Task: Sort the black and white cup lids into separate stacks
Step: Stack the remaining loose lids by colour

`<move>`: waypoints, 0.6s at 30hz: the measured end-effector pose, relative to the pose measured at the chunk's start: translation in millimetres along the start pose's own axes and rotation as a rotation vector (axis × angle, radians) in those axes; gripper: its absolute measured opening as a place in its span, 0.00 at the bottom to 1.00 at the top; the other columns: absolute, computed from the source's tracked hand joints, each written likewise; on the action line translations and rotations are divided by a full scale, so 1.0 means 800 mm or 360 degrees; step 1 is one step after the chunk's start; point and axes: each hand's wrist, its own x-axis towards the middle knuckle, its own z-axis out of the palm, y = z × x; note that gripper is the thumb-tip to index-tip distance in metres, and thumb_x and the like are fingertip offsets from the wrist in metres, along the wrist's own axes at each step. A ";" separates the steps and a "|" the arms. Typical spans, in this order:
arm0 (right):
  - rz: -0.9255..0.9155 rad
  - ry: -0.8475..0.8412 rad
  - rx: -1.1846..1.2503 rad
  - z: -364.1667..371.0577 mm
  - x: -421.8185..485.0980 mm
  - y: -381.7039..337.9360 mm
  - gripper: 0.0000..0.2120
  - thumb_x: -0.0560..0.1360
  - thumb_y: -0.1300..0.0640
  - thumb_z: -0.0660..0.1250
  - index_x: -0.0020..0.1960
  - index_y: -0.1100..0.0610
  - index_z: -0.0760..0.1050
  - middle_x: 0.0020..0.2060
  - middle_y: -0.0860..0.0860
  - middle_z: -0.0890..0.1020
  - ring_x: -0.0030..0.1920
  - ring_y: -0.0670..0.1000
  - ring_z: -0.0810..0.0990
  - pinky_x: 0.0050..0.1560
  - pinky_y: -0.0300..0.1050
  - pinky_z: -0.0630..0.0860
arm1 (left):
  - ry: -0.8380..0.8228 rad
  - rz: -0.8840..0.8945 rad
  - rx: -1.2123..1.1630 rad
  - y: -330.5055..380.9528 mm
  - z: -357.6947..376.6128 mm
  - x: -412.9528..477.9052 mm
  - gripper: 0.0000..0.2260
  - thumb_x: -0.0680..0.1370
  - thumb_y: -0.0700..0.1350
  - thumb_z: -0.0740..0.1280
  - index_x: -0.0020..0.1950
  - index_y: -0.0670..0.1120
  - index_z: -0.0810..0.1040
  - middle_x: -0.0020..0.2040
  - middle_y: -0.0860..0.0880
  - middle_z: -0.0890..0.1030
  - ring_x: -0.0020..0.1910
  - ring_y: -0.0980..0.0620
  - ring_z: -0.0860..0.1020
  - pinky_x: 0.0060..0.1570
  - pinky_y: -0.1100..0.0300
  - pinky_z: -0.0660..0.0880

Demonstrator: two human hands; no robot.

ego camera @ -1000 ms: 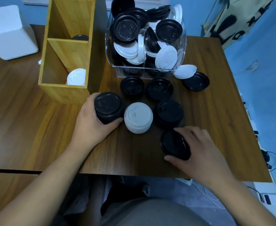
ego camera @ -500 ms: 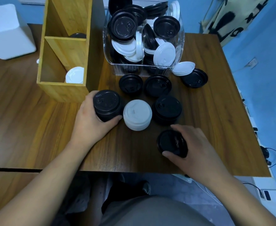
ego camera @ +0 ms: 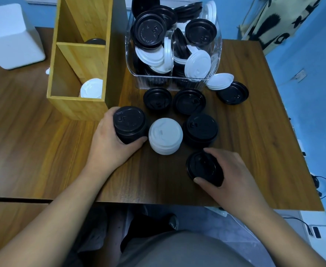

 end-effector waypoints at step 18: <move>-0.0362 -0.0179 0.0147 -0.044 0.051 -0.069 0.30 0.67 0.32 0.73 0.67 0.37 0.72 0.59 0.30 0.75 0.61 0.33 0.73 0.58 0.25 0.68 | -0.0002 -0.0039 0.0002 -0.004 -0.003 0.002 0.41 0.64 0.59 0.83 0.72 0.55 0.66 0.62 0.60 0.78 0.63 0.57 0.77 0.62 0.54 0.76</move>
